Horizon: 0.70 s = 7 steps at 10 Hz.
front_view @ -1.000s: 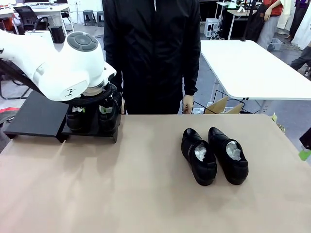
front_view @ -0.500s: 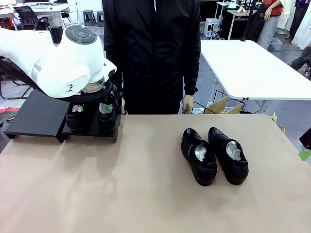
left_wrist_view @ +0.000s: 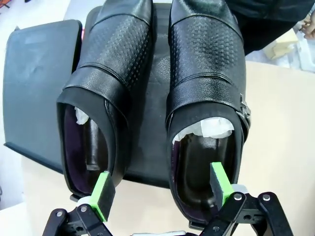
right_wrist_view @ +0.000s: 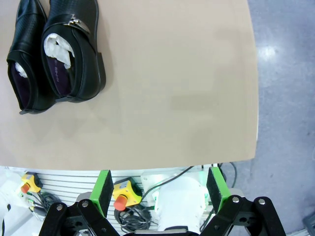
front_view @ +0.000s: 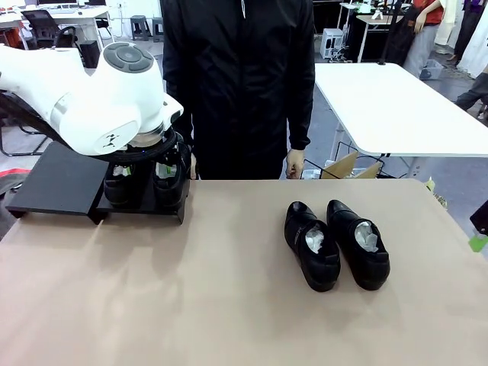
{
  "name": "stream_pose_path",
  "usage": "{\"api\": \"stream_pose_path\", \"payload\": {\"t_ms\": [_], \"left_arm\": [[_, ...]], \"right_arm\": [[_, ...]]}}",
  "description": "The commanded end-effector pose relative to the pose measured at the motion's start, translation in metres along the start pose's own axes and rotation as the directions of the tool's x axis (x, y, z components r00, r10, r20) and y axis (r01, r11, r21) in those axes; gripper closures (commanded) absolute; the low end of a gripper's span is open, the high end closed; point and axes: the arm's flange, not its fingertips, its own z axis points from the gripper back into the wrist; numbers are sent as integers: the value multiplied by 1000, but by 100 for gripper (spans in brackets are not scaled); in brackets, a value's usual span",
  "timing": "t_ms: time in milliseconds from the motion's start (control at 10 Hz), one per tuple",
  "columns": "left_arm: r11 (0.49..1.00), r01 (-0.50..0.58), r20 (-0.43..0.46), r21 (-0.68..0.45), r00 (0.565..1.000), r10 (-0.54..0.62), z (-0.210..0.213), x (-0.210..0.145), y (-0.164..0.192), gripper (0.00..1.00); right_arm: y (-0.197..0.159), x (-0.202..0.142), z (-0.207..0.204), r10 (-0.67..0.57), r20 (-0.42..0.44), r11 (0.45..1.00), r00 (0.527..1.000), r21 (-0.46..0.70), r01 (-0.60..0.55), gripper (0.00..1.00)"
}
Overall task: Organize the shoes by placing them on the stand.
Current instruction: Pick up one Shoe and place it in the middle of the table.
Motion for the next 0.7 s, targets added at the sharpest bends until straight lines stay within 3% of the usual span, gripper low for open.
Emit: {"api": "stream_pose_path", "payload": {"t_ms": [0,200,300,500,600], "left_arm": [[1000,-1,18,6,1000,1,0,1,1,0],[1000,0,0,0,1000,0,0,0,0,0],[999,24,58,-45,998,-21,31,2,-4,0],[989,116,63,-89,992,-110,80,-3,3,0],[981,121,8,-151,993,-121,99,-11,10,0]], "right_arm": [[-1,0,1,2,2,1000,1000,-2,-2,0],[-1,0,1,2,2,1000,1000,-2,-2,0],[-1,0,1,2,2,1000,1000,-2,-2,0],[-1,0,1,2,2,1000,1000,-2,-2,0],[-1,0,1,2,2,1000,1000,-2,-2,0]]}}
